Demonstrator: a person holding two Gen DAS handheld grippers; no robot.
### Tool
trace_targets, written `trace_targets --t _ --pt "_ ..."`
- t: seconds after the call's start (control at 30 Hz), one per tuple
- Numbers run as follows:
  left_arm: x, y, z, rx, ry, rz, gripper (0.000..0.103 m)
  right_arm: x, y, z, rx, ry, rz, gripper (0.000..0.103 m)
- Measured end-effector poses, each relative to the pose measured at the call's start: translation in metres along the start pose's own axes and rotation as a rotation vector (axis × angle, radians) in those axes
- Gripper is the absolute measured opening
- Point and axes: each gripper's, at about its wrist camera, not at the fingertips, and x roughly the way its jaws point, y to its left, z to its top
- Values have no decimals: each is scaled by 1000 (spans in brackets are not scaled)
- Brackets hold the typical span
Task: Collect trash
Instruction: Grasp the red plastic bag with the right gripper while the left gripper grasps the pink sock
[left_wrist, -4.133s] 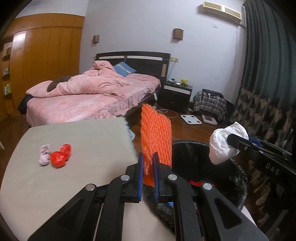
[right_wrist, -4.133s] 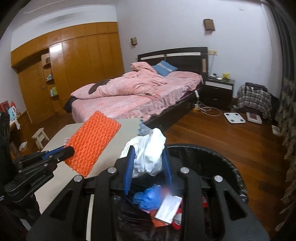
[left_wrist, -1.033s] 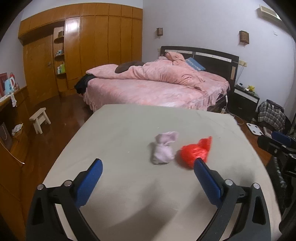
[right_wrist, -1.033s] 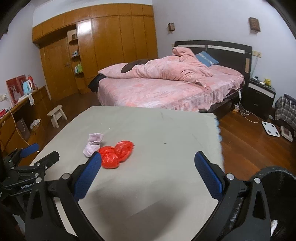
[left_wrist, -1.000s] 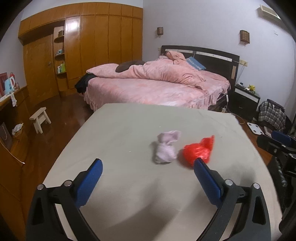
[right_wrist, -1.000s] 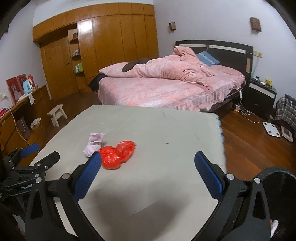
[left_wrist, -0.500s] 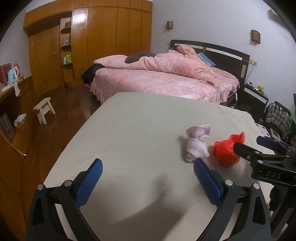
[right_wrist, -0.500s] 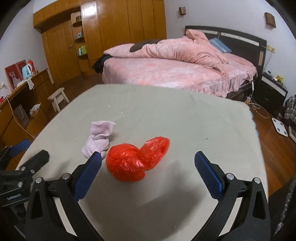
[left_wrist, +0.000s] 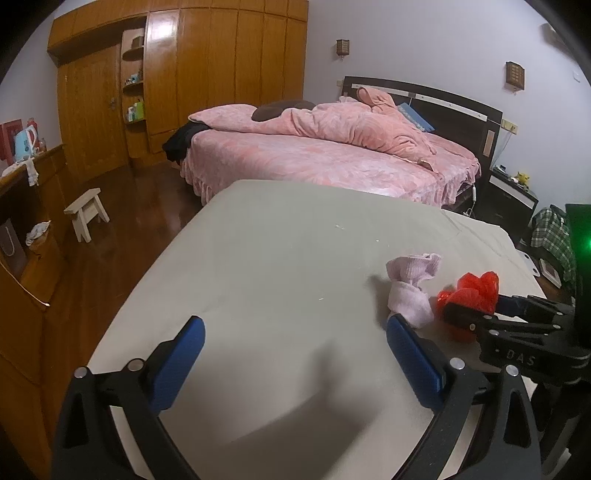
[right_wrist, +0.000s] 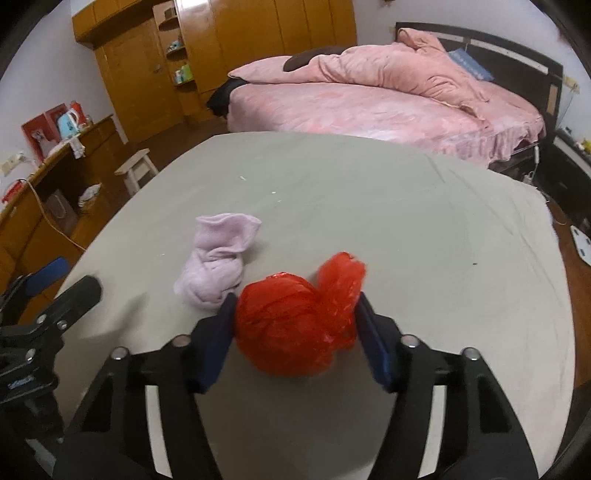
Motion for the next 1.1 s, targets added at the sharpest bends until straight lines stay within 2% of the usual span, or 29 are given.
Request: trace_targets --t 0.1,0.37,0.53,0.63,0.7,0.73,0.77,0.8,0.93,1.1 --pt "3 -7 3 5 4 -15 97 -8 -2 -1 -7 -8 16 53" --pt "29 -45 15 47 41 -78 97 -38 -38 4 34 -74 -20 53" --pt "52 -65 24 50 81 -107 93 -51 -59 3 45 -92 -39 53" --pt "69 -77 25 65 144 -117 82 -53 -64 -1 44 -94 -44 53" --pt "77 -83 23 75 184 -134 64 -53 -67 -3 54 -90 -38 53" --pt "81 -85 22 86 202 -125 61 -53 -68 -4 57 -89 -35 53" --pt "81 -86 23 89 200 -119 53 -53 -69 -5 60 -88 -33 53" --pt "79 -86 23 90 197 -131 38 -54 -70 -6 65 -88 -29 53" --pt "69 -86 22 77 176 -138 34 -62 -68 -8 73 -93 -18 53" --pt "33 -89 24 67 100 -135 33 -84 -63 -8 61 -131 -14 53"
